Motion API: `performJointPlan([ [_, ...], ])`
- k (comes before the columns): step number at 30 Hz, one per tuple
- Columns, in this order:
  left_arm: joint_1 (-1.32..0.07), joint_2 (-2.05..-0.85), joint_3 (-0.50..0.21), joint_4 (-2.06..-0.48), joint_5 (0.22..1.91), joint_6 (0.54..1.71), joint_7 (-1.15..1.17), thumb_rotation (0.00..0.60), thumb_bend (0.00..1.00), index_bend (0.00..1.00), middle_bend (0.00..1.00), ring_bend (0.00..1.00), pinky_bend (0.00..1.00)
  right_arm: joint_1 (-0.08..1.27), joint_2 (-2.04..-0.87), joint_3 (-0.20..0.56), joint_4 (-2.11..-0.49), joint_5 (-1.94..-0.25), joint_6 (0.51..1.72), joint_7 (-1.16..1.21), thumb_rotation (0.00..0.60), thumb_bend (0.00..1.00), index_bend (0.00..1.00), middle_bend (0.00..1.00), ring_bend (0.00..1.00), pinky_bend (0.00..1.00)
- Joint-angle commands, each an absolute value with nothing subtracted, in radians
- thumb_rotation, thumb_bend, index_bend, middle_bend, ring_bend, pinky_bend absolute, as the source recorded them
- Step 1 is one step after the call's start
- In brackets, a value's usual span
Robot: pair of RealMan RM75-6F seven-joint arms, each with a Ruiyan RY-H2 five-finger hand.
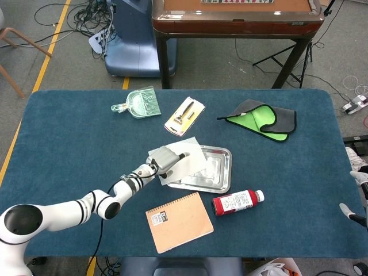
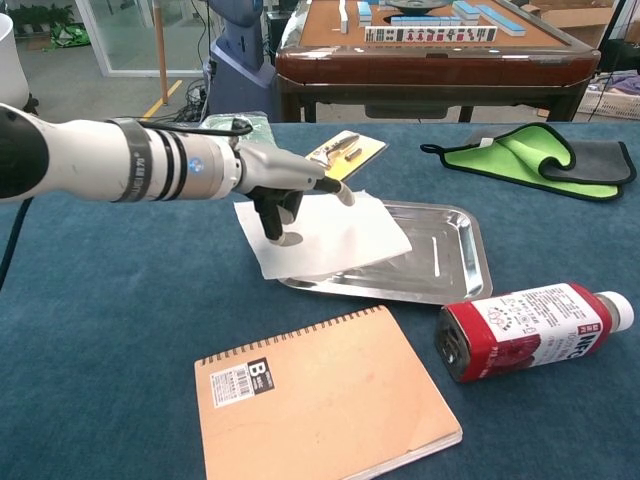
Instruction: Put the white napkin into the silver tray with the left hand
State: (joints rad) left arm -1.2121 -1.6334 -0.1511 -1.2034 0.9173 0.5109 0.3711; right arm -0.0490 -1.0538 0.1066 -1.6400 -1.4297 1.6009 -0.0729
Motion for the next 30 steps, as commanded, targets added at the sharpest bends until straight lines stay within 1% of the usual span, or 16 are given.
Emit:
performJointPlan([
  [1,-1.260,-1.673,-0.125,-1.153,0.816,0.508,0.436,0.600,0.40,0.05,1.00,1.00,1.00,-0.049,-1.054,0.106,-1.638,-1.427,1.598,-0.071,0.600,0.08,0.24,0.26,0.20,0.19],
  [8,-1.314,-1.702,-0.075,-1.111,0.655,0.529,0.521,0.600,0.40,0.05,1.00,1.00,1.00,-0.051,-1.054,0.106,-1.631,-1.424,1.597,-0.063,0.600,0.08,0.24,0.26,0.20,0.19],
  [14,-1.343,-1.721,-0.053,-1.104,0.588,0.548,0.559,0.600,0.40,0.07,1.00,1.00,1.00,-0.052,-1.056,0.106,-1.626,-1.423,1.597,-0.057,0.600,0.08,0.24,0.26,0.20,0.19],
  [22,-1.373,-1.746,-0.023,-1.109,0.559,0.556,0.601,0.600,0.40,0.10,1.00,1.00,1.00,-0.056,-1.056,0.105,-1.625,-1.421,1.601,-0.055,0.600,0.08,0.24,0.26,0.20,0.19],
  [30,-1.388,-1.750,-0.011,-1.154,0.584,0.575,0.618,0.600,0.40,0.12,1.00,1.00,1.00,-0.058,-1.054,0.106,-1.627,-1.422,1.603,-0.055,0.600,0.08,0.24,0.26,0.19,0.19],
])
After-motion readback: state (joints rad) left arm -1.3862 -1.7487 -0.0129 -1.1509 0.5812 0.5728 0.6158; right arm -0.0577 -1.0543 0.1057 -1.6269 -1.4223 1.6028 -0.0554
